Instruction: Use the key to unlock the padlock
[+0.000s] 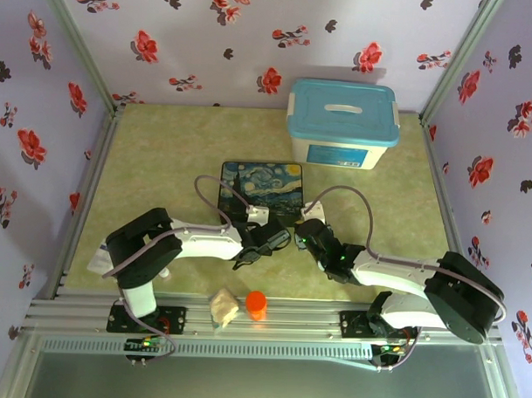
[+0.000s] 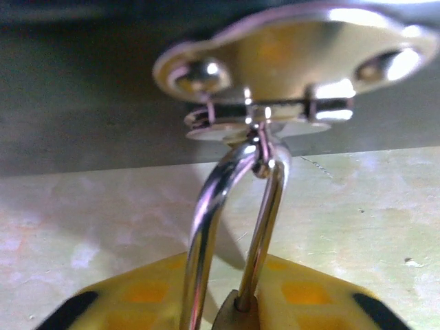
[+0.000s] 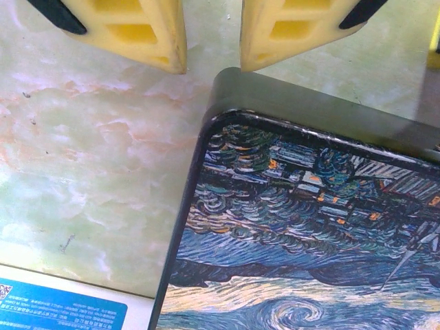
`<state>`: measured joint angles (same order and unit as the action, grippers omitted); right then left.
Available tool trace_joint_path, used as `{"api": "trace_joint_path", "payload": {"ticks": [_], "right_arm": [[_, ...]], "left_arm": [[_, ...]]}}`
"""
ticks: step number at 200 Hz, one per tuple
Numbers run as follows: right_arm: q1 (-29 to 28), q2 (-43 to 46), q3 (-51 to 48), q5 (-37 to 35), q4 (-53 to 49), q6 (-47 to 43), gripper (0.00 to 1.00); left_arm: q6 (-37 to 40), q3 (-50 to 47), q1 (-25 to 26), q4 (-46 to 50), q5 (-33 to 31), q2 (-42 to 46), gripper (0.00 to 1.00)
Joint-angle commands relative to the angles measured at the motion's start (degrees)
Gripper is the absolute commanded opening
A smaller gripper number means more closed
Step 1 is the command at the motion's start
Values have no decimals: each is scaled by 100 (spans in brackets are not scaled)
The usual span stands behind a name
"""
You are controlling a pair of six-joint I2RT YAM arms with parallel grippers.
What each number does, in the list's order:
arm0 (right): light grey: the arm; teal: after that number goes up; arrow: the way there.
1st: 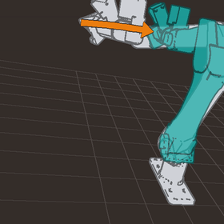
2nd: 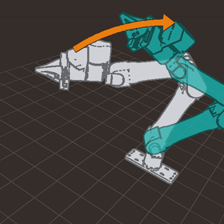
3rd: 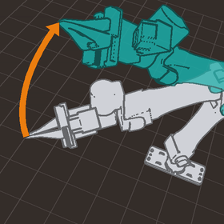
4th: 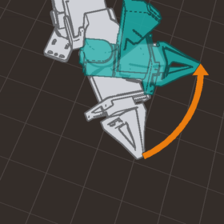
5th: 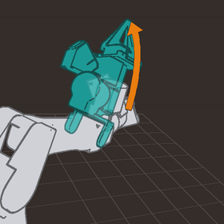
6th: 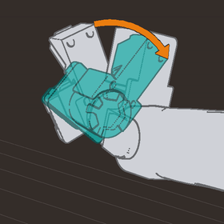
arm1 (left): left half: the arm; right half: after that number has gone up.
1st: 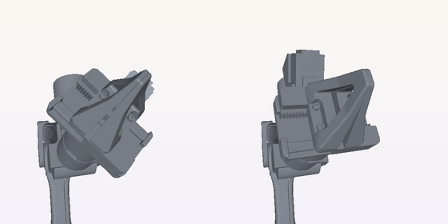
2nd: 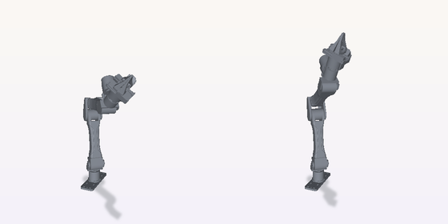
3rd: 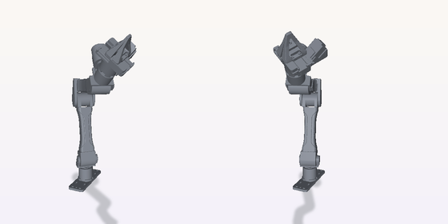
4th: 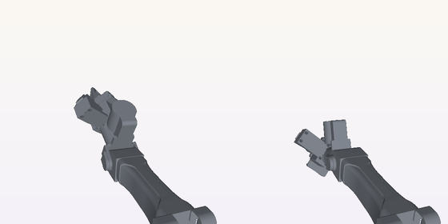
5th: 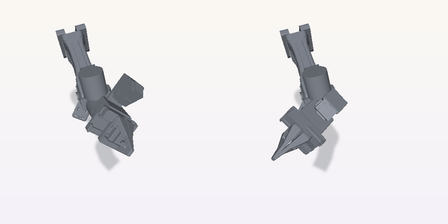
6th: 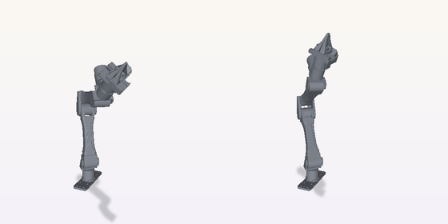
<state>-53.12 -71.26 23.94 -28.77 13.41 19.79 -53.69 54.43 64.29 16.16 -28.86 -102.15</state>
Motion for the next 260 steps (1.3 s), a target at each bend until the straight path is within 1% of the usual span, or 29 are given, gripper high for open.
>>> {"api": "trace_joint_path", "payload": {"ticks": [1, 40, 56, 66, 80, 91, 125, 130, 138, 151, 184, 201, 216, 233, 260], "right_arm": [[48, -51, -56, -156, 179, 130, 26], [43, -120, -63, -155, 202, 157, 25], [42, -155, -78, -155, 207, 165, 25], [45, -173, -96, -161, 219, 172, 25], [47, -186, -131, -160, 290, 202, 25], [44, -205, -140, -168, 301, 226, 25], [43, -186, -151, -183, 264, 257, 24], [46, -178, -160, -189, 274, 269, 24], [41, -173, -177, -185, 288, 286, 24], [44, -171, -184, -174, 296, 318, 24], [40, -169, -208, -164, 315, 384, 24], [47, -171, -221, -164, 333, 410, 24], [46, -179, -226, -157, 350, 437, 24], [46, -220, -233, -164, 362, 451, 24], [41, -292, -237, -164, 369, 473, 24]], "left_arm": [[121, -56, 13, 358, -267, -11, 31], [83, -38, 34, 519, -366, -3, 31], [53, -52, 136, 519, -460, 61, 30], [60, 21, 224, 612, -575, 80, 27], [62, 184, 301, 827, -713, 42, 26], [75, 264, 333, 922, -789, 24, 23], [72, 383, 359, 1111, -879, -125, 19], [77, 428, 364, 1175, -897, -168, 16], [74, 479, 360, 1253, -914, -238, 15], [91, 537, 367, 1310, -916, -311, 16], [111, 633, 397, 1354, -914, -350, 21], [89, 680, 425, 1420, -915, -307, 30], [82, 721, 455, 1466, -911, -241, 34], [78, 751, 487, 1477, -895, -153, 34], [98, 725, 509, 1348, -774, -6, 26]]}}
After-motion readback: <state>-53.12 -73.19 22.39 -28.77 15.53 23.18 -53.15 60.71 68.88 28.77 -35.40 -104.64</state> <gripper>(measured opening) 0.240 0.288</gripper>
